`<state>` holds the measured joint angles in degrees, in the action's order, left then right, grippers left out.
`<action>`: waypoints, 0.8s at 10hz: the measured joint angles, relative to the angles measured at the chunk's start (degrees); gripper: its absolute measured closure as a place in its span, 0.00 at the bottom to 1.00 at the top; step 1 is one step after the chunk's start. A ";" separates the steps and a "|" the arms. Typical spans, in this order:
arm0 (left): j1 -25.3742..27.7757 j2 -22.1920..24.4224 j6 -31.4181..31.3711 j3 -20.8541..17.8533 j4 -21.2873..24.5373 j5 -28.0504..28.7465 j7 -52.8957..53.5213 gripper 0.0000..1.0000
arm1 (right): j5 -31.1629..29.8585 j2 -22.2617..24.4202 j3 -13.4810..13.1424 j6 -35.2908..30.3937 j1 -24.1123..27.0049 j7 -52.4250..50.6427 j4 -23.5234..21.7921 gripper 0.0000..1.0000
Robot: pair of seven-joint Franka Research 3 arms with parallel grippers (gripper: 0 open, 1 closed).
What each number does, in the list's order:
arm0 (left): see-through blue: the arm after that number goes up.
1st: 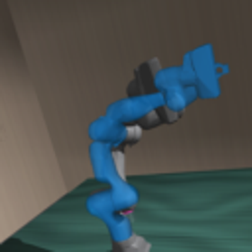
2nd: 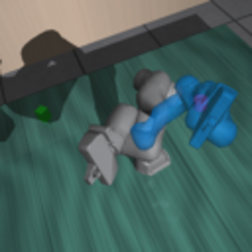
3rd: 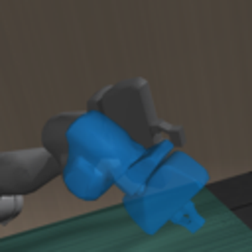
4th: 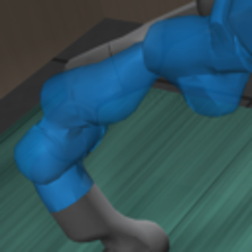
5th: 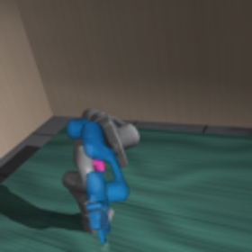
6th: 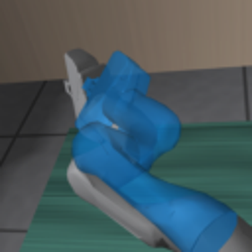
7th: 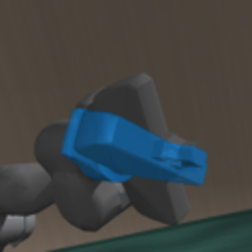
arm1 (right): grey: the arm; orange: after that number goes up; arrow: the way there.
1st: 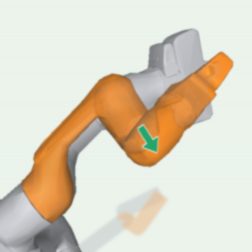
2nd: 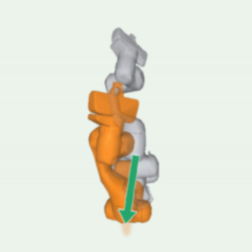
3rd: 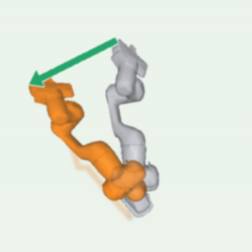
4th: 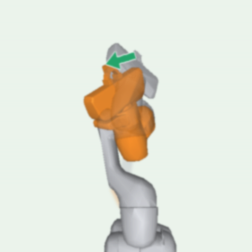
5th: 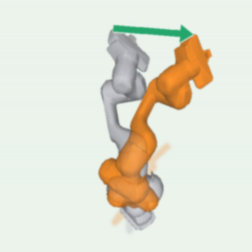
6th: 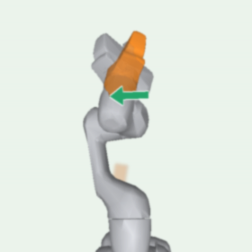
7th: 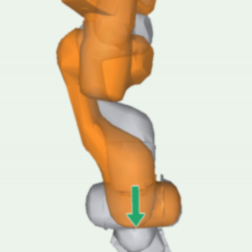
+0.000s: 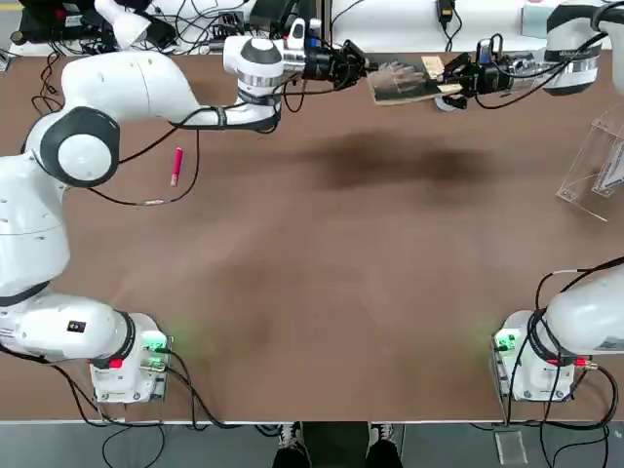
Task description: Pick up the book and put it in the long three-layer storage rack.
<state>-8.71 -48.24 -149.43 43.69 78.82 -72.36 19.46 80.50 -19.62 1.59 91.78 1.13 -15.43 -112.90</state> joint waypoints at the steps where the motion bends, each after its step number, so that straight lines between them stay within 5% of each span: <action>1: -0.03 -0.01 0.00 0.00 -0.02 0.00 0.00 0.87 | -0.55 0.00 -0.05 -0.01 0.02 1.12 0.27 0.85; 2: -0.08 -0.02 0.00 0.00 -0.02 0.00 0.00 0.81 | -1.67 0.00 -0.18 0.06 0.16 1.94 0.78 0.85; 5: -0.10 -0.02 0.00 0.01 -0.22 -0.12 0.00 0.44 | -6.27 0.01 -0.62 0.12 1.82 5.35 3.31 0.85; 8: -0.09 -0.02 0.00 0.00 -0.58 -0.26 -0.10 0.37 | -13.56 0.14 -0.80 0.12 3.85 8.85 7.26 0.85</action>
<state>-8.80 -48.26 -149.43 43.70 78.24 -72.62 19.36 66.94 -19.48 0.80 91.89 4.98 -6.57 -105.64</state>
